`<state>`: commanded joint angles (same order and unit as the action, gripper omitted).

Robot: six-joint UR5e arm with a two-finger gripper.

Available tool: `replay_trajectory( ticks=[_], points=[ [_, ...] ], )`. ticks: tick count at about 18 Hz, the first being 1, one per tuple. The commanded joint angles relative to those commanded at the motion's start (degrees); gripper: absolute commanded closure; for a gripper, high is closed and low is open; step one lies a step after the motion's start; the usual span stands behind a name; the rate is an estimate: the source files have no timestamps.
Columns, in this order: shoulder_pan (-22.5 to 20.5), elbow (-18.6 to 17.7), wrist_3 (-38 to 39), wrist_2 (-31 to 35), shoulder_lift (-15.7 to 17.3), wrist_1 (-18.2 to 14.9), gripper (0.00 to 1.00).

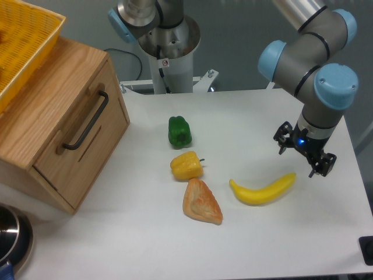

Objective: Slide open the top drawer
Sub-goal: 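Move the gripper over the table toward the black drawer handle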

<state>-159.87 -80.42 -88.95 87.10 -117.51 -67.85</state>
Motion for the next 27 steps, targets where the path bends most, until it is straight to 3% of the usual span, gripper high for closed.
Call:
replay_trajectory(
  ticks=[9,12,18,20,24,27],
  points=[
    [-0.09,-0.79,0.09,0.88,0.88,0.00,0.00],
    [1.57,-1.66,2.18,0.18,3.15,-0.26,0.00],
    [6.59,-7.29,12.91,-3.43,8.69,-0.88,0.00],
    [7.90,-8.70,17.73,-4.65,10.98,-2.62,0.00],
    [10.89,-8.96,26.08,-9.39,13.80,-9.65,0.00],
    [13.09,-10.19,31.10,-12.82,15.90,-11.86,0.00]
  ],
)
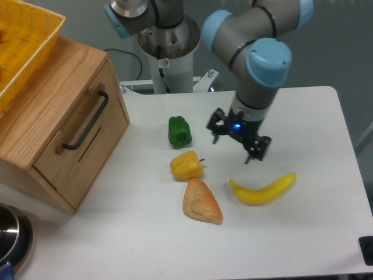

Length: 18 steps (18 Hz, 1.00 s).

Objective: Slide open the top drawer
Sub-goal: 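Move the gripper over the table toward the black drawer handle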

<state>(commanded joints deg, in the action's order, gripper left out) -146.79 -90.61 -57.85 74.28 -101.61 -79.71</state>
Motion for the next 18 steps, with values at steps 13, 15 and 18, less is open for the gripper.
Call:
replay_trajectory(
  ticks=[13,15,18],
  points=[
    [8.44,-2.03,5.73,-6.77,6.95,-5.53,0.99],
    [8.45,-2.03,5.64,-8.26,7.74,-6.59,1.00],
    [9.50,-2.12,5.64,-9.06,9.06,-7.91,1.00]
  ],
)
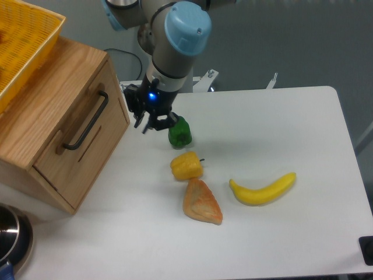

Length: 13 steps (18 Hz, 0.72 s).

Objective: Slide open the top drawer
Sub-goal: 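Move the gripper over the table toward the black drawer handle, then lower the gripper onto the black drawer handle and close on it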

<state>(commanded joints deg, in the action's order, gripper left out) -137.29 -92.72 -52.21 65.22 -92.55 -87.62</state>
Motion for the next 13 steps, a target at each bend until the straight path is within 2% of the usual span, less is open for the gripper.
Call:
replay_trajectory(
  ticks=[8,13],
  points=[
    [3.60,-0.09,0.18,-0.79,2.29,-3.43,1.00],
    [5.71,-1.05,1.05,-0.79,2.47,-3.70,1.00]
  ],
)
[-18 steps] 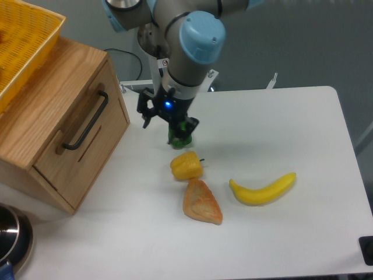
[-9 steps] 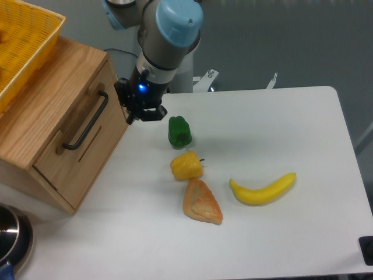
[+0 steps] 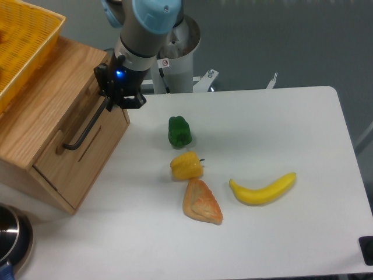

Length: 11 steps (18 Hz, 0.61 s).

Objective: Slide open the top drawer
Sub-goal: 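Lower the gripper onto the black drawer handle and close on it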

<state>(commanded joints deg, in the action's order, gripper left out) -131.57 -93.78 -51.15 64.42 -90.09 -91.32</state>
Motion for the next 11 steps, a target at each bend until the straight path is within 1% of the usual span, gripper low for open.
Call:
replay_trajectory(
  ticks=[3,8,11],
  points=[
    [0.44,-0.18,-0.09,-0.09,-0.26,0.17,1.00],
    [0.53,-0.27,-0.09,-2.72,-0.88,0.17,1.00],
    [0.53,-0.18,-0.09,-2.90,-0.97,0.26,1.00]
  ],
)
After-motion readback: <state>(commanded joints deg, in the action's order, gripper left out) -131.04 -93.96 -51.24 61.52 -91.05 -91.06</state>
